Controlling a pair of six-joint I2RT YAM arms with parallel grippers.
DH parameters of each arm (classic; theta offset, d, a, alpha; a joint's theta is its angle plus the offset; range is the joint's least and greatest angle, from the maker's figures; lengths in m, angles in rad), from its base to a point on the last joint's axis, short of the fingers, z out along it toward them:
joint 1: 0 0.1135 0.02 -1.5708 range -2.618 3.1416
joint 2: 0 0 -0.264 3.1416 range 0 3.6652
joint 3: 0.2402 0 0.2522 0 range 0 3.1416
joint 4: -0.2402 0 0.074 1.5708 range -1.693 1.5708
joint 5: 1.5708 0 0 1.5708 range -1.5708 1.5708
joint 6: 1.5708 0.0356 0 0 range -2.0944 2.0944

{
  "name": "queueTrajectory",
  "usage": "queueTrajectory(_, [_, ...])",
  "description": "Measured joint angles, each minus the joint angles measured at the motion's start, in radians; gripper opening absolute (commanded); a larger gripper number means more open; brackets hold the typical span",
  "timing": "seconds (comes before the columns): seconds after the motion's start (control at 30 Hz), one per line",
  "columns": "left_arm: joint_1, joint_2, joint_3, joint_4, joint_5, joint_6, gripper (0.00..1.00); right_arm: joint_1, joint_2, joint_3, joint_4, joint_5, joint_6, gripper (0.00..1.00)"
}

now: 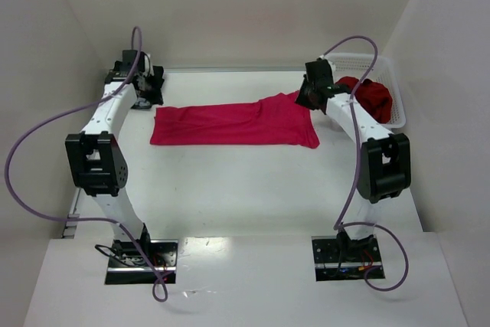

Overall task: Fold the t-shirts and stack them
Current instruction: Rotate the tshirt 90 degrees

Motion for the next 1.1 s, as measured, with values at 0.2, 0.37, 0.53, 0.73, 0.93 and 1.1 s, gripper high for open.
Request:
queueTrajectory(0.2, [-0.117, 0.115, -0.003, 0.030, -0.002, 0.034, 0.04, 0.002, 0.122, 0.000, 0.011, -0.009, 0.010, 0.03])
queueTrajectory(0.37, [-0.154, 0.154, -0.075, 0.051, -0.017, 0.031, 0.01, 0.010, 0.243, 0.023, -0.002, 0.003, 0.003, 0.01])
queueTrajectory(0.53, [-0.140, 0.156, -0.101, 0.079, -0.037, 0.031, 0.00, 0.050, 0.303, 0.040, -0.009, 0.015, -0.008, 0.01])
queueTrajectory(0.73, [-0.135, 0.220, -0.103, 0.117, -0.076, 0.031, 0.00, 0.081, 0.366, 0.081, -0.010, 0.017, -0.013, 0.01])
queueTrajectory(0.93, [-0.136, 0.263, -0.105, 0.126, -0.096, 0.031, 0.00, 0.081, 0.420, 0.165, -0.037, 0.025, -0.016, 0.01])
queueTrajectory(1.1, [-0.140, 0.264, -0.104, 0.122, -0.092, 0.031, 0.00, 0.081, 0.494, 0.277, -0.069, 0.033, -0.040, 0.01])
